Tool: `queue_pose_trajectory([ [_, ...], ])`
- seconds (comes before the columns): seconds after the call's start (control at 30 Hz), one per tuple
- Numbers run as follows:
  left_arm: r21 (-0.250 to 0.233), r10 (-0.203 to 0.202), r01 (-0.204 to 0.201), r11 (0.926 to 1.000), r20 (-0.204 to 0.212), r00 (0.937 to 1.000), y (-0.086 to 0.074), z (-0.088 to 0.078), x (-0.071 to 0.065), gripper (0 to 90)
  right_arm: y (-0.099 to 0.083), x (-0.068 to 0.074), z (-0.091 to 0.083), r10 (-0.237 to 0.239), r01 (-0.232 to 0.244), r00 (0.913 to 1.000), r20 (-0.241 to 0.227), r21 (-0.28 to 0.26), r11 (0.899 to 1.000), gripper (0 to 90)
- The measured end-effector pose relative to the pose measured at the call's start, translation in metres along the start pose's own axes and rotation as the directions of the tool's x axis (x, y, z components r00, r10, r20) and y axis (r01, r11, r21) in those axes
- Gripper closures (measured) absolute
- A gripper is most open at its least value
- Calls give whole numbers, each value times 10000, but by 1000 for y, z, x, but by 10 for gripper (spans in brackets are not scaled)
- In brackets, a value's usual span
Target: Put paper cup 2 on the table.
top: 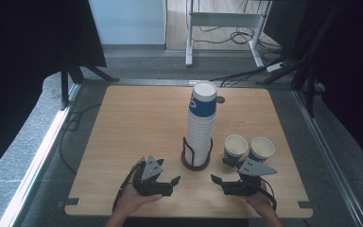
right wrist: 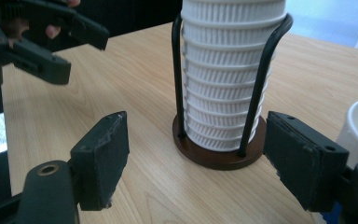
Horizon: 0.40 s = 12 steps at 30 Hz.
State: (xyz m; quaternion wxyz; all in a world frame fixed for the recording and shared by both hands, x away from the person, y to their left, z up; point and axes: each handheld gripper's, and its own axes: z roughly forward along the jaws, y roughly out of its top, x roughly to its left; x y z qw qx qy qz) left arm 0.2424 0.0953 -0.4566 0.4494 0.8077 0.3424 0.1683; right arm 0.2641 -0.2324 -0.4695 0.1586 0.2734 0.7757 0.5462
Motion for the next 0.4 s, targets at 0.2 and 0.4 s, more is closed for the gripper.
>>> queue_pose_trajectory([
  [0.2, 59, 1, -1, 10000, -26, 10000, -1, 2, 0, 179, 0, -2, -2, 16, -16, 10000, 66, -56, 10000, 228],
  [0.4, 102, -31, 31, 9999, -34, 10000, -1, 4, 1, 179, -2, -3, 1, -86, 86, 9999, 95, 92, 9999, 220],
])
